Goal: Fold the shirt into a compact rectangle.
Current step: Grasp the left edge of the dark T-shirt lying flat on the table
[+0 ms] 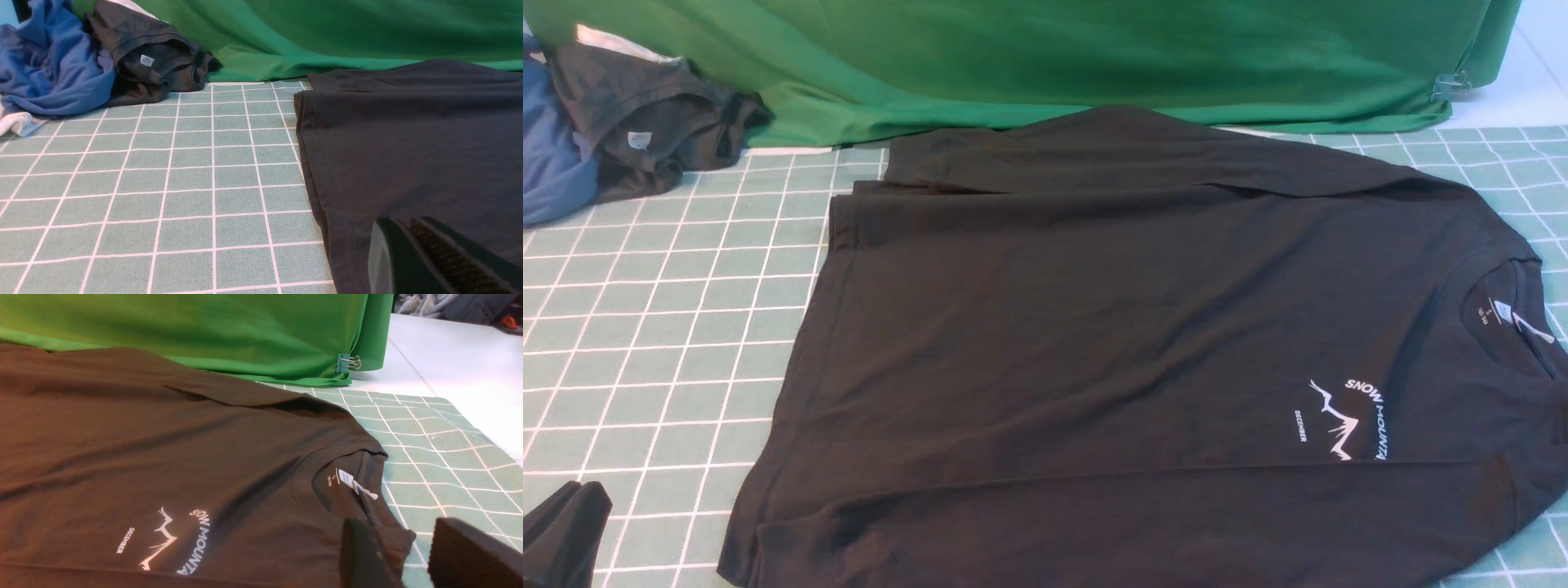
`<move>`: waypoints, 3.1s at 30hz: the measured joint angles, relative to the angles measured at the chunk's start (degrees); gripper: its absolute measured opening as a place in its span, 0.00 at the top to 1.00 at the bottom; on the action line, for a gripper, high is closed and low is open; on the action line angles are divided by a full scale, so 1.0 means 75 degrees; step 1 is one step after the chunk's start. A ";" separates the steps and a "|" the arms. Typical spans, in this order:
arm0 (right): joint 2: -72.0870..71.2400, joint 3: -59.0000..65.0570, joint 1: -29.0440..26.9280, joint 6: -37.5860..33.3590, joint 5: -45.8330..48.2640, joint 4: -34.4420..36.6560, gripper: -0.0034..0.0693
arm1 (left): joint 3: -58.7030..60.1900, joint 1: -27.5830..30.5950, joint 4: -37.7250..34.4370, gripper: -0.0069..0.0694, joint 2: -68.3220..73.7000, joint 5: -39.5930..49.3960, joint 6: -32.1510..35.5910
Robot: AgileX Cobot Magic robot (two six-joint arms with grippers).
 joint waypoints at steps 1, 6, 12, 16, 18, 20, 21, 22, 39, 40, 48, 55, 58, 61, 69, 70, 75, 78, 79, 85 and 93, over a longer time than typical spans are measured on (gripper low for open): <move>0.0000 0.0000 0.0000 0.0000 0.0000 0.0000 0.62 | 0.0000 0.0000 0.0000 0.89 0.0000 0.0000 0.0000; 0.0000 0.0000 0.0000 0.0000 0.0000 0.0000 0.62 | 0.0000 0.0000 0.0000 0.89 0.0000 0.0000 0.0000; 0.0000 0.0000 0.0000 0.0000 0.0000 0.0000 0.62 | 0.0000 0.0000 0.0000 0.89 0.0000 0.0000 0.0000; 0.0000 0.0000 0.0000 0.0000 0.0000 0.0000 0.62 | 0.0000 0.0000 0.0000 0.89 0.0000 0.0000 0.0000; 0.0000 0.0000 0.0000 0.0000 0.0000 0.0000 0.62 | 0.0000 0.0000 0.0000 0.89 0.0000 0.0000 0.0000; 0.0000 0.0000 0.0000 0.0000 0.0000 0.0000 0.62 | 0.0000 0.0000 0.0042 0.89 0.0000 0.0000 0.0026; 0.0000 0.0000 0.0000 0.0000 0.0000 0.0000 0.62 | 0.0000 0.0000 0.0114 0.89 0.0000 -0.0041 0.0101; 0.0000 0.0000 0.0000 0.0000 0.0000 0.0000 0.62 | 0.0000 0.0000 0.0123 0.89 0.0000 -0.0102 0.0117; 0.0000 0.0000 0.0000 0.1345 -0.0596 0.1180 0.62 | 0.0000 0.0000 -0.2026 0.89 0.0000 -0.4389 -0.2665; 0.0000 0.0000 0.0000 0.1836 -0.0814 0.1453 0.62 | 0.0000 0.0000 -0.2026 0.89 0.0000 -0.4846 -0.2873; 0.0000 0.0000 0.0000 0.3672 -0.1999 0.1972 0.62 | -0.2006 0.0000 -0.0850 0.89 0.1110 -0.3197 -0.4888; 0.0000 0.0000 0.0016 0.3690 -0.2753 0.1989 0.63 | -0.4970 0.0000 -0.0805 0.89 0.4320 0.2713 -0.2807; -0.0007 -0.0122 0.0114 0.3703 -0.2635 0.1998 0.66 | -0.5350 0.0000 -0.1511 0.89 0.5786 0.3908 -0.1620; 0.0094 -0.0856 0.0333 0.3333 -0.1690 0.1998 0.79 | -0.5351 0.0000 -0.2039 0.89 0.7017 0.4555 -0.0680; 0.2305 -0.3258 0.1020 0.1220 0.0910 0.1998 0.92 | -0.4609 -0.1013 -0.1936 0.91 0.8782 0.4199 -0.0439; 0.2766 -0.3507 0.1084 0.1076 0.1107 0.1998 0.92 | -0.4469 -0.1372 -0.1689 0.91 0.8868 0.3964 -0.0715; 0.4292 -0.4001 0.1251 0.0562 0.1635 0.2031 0.92 | -0.4341 -0.2337 0.0027 0.91 0.9203 0.3425 -0.2535; 0.4701 -0.4018 0.1309 0.0536 0.1733 0.2031 0.91 | -0.4341 -0.2374 0.0500 0.90 0.9386 0.3155 -0.3047; 0.4862 -0.4020 0.1347 0.0536 0.1775 0.2037 0.91 | -0.4341 -0.2389 0.0794 0.88 0.9543 0.3094 -0.3150; 0.4977 -0.4026 0.1372 0.0529 0.1775 0.2037 0.91 | -0.4341 -0.2422 0.1455 0.70 1.0151 0.2723 -0.3424; 0.4988 -0.4026 0.1378 0.0522 0.1775 0.2046 0.91 | -0.4341 -0.2422 0.1511 0.35 1.0881 0.2150 -0.3466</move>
